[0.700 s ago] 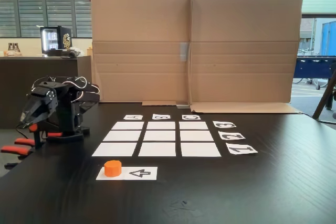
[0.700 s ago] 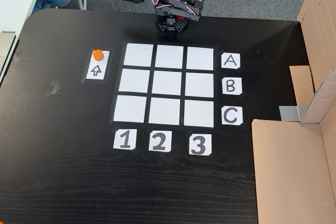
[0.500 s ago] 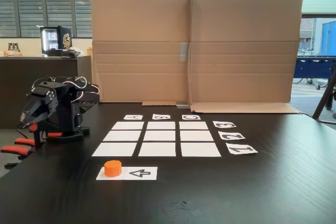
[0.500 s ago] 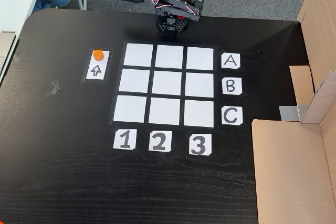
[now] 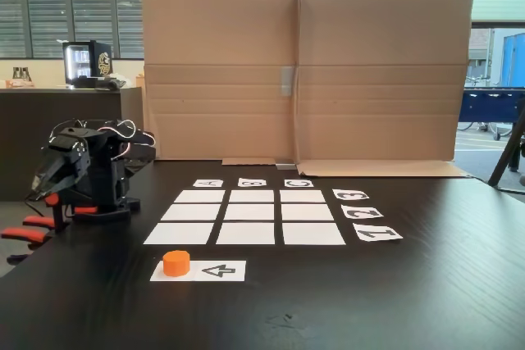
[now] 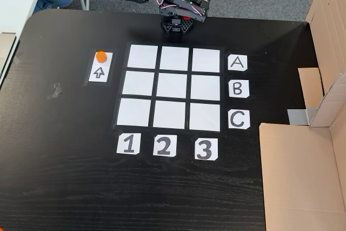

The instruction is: Pick up the round, orange token and place it in the grid on square B3.

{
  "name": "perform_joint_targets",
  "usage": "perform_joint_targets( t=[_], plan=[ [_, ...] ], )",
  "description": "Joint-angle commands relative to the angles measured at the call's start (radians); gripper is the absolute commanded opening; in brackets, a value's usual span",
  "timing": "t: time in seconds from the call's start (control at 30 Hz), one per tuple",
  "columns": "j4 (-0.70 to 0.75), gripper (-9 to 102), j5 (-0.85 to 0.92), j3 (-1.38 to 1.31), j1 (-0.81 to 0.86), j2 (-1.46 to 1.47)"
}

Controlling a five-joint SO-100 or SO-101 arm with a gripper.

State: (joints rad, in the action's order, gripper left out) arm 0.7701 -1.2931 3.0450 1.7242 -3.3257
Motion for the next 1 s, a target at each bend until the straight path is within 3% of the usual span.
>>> perform_joint_targets(
  t=[0.0,0.67,0.97],
  plan=[
    [0.005,-1,0.008,-0.009,0.009,-0.003],
    [0.005,0,0.011,-0.009,0.009,-0.003],
    [-0.005,-1,0.084,-0.014,-0.081,0.002]
  ],
)
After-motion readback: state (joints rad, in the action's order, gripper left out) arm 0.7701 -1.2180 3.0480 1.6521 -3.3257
